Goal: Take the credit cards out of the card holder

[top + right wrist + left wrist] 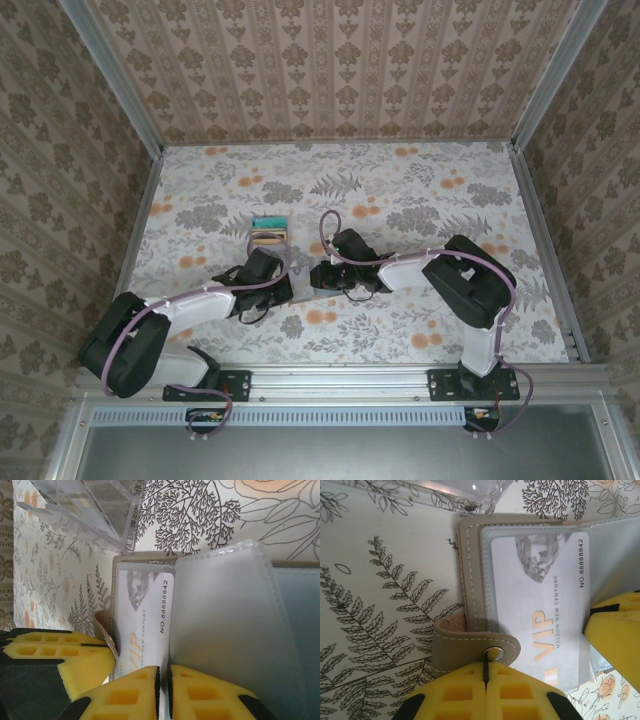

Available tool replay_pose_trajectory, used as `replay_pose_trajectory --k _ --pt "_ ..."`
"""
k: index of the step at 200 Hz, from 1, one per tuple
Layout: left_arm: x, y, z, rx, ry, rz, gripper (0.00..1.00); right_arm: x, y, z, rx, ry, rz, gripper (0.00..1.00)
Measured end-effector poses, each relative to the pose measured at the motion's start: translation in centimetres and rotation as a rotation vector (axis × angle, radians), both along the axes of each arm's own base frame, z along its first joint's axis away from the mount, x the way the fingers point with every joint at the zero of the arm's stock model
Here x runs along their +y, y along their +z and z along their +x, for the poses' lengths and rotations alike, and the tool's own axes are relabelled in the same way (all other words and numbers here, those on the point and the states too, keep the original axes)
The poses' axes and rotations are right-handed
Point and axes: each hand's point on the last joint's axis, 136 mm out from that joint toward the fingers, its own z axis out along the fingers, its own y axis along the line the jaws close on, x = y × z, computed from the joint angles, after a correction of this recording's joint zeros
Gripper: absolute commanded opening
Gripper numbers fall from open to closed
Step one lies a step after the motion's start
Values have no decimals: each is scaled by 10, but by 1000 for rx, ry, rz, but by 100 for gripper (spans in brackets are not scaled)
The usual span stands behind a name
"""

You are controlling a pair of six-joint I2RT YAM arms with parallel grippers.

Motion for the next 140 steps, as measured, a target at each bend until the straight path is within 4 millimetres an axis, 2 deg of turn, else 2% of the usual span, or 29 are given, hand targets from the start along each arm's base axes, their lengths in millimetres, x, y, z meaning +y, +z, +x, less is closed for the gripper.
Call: replay_pose_trajectory --k 104,114,128,140 --pt "0 0 0 6 -1 -6 0 6 -2 2 23 2 16 13" --pt "0 0 0 7 -1 -7 0 6 -2 2 24 1 16 11" --pt "0 0 0 7 -1 -6 0 6 -3 2 26 -1 14 0" --pt "0 0 0 7 -1 -6 0 5 -4 2 30 -6 13 0"
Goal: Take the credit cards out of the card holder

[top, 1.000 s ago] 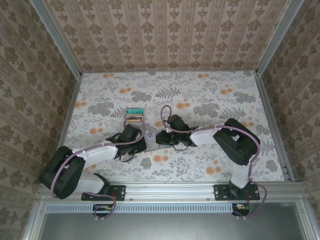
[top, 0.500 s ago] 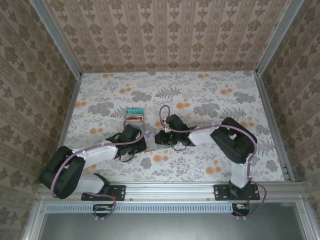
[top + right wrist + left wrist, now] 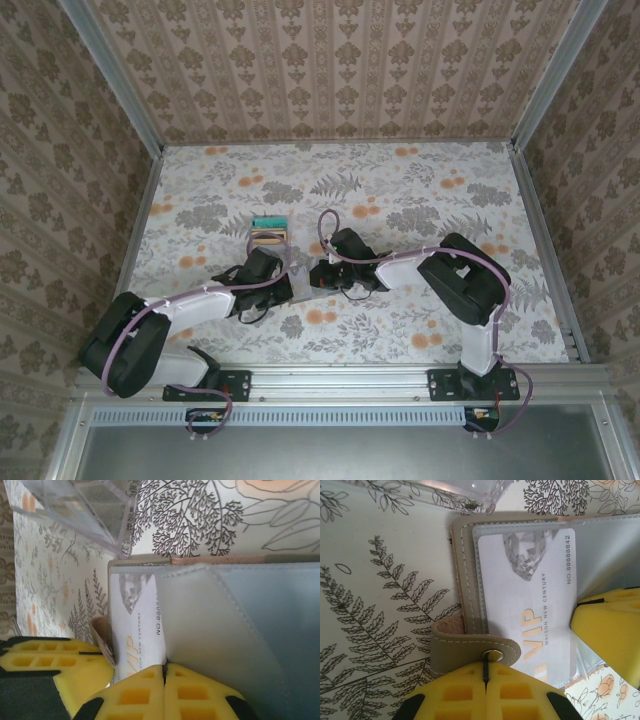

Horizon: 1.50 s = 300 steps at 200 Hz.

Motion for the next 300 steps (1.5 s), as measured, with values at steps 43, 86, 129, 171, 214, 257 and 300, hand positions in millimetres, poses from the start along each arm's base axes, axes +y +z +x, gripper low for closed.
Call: replay_pose_trajectory --k 43,86,129,171,214,257,300 --pt "0 0 0 0 1 0 0 -3 0 1 -9 -9 -1 0" --pt "0 0 1 -1 1 -1 0 -21 5 2 -18 -39 -17 0" --pt "0 0 0 -2 2 -1 0 -43 4 5 -23 -74 -50 0" --pt "0 1 0 -3 1 -1 0 -63 20 8 -56 -101 -66 0" --pt "2 2 -2 3 2 4 0 -80 45 13 -118 -112 -83 0" --pt "12 21 -8 -22 16 1 11 -89 65 6 -194 -43 -147 0" --pt "35 68 -5 -156 70 -33 71 -77 111 17 -356 64 -198 0"
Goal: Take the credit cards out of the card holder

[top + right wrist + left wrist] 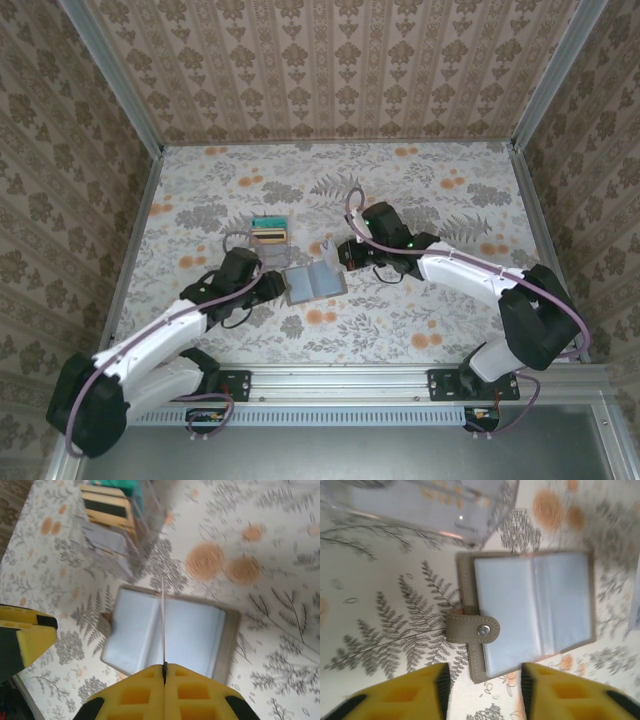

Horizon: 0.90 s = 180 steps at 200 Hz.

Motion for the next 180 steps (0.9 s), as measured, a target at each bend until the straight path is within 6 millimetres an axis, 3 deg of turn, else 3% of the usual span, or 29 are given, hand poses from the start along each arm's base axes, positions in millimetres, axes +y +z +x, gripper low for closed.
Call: replay_pose_trajectory --k 14,24,55,87,134,180 --pt "11 12 0 -35 32 -3 91 11 18 1 -63 60 -23 0" --pt "20 19 -1 -57 49 4 100 21 31 2 -111 110 -40 0" --pt "48 31 -8 -87 125 32 100 49 54 11 -226 236 -89 0" --pt "70 39 -15 -91 186 70 100 73 49 19 -284 364 -171 0" --pt "85 49 -25 -109 218 100 100 109 45 31 -374 553 -267 0" --pt "106 60 -33 -141 286 129 100 131 41 42 -427 709 -328 0"
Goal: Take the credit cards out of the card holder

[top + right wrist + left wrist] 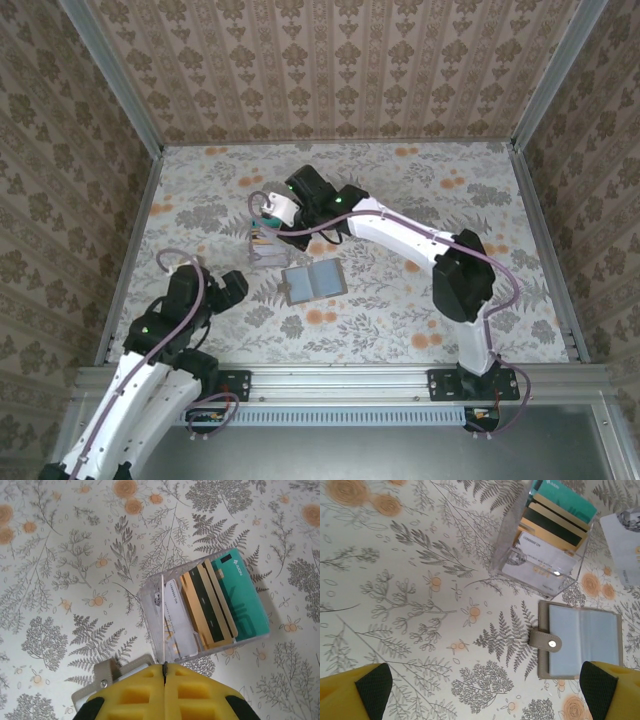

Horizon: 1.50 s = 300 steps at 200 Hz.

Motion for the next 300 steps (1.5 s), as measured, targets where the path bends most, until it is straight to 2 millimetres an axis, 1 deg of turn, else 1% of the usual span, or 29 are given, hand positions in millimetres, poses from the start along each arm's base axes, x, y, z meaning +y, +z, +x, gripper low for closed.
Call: replay_pose_trajectory --k 22,39,67,107,129,174,197,216,225,241,258,264,268,273,300 --pt "6 4 -4 -24 17 6 100 8 -9 1 2 62 -40 0" --pt "10 5 -7 -33 27 13 100 13 -19 1 1 102 -76 0" --pt "12 5 -8 -36 33 18 100 20 -34 -1 -5 145 -130 0" --pt "13 5 -7 -37 35 19 100 26 -38 3 -29 174 -157 0" --pt "12 5 -8 -37 34 19 100 28 -42 8 -45 177 -173 0" --pt "12 5 -8 -37 34 19 100 27 -57 17 -49 176 -208 0" --pt "12 5 -8 -36 34 19 100 26 -67 18 -35 181 -225 0" --pt "12 5 -8 -37 34 19 100 26 -70 20 -30 179 -228 0" --pt "12 5 -8 -37 34 19 100 27 -71 20 -30 180 -228 7" --pt "12 5 -8 -37 34 19 100 27 -73 20 -24 181 -232 13" --pt "12 5 -8 -36 34 19 100 26 -76 19 -18 181 -236 16" --pt "12 5 -8 -37 34 19 100 26 -76 19 -16 182 -238 20" --pt "12 5 -8 -36 34 19 100 26 -77 19 -12 179 -239 26" --pt "12 5 -8 -36 34 19 100 25 -77 19 -8 174 -239 30" --pt "12 5 -8 -36 34 19 100 25 -79 19 -2 164 -241 34"
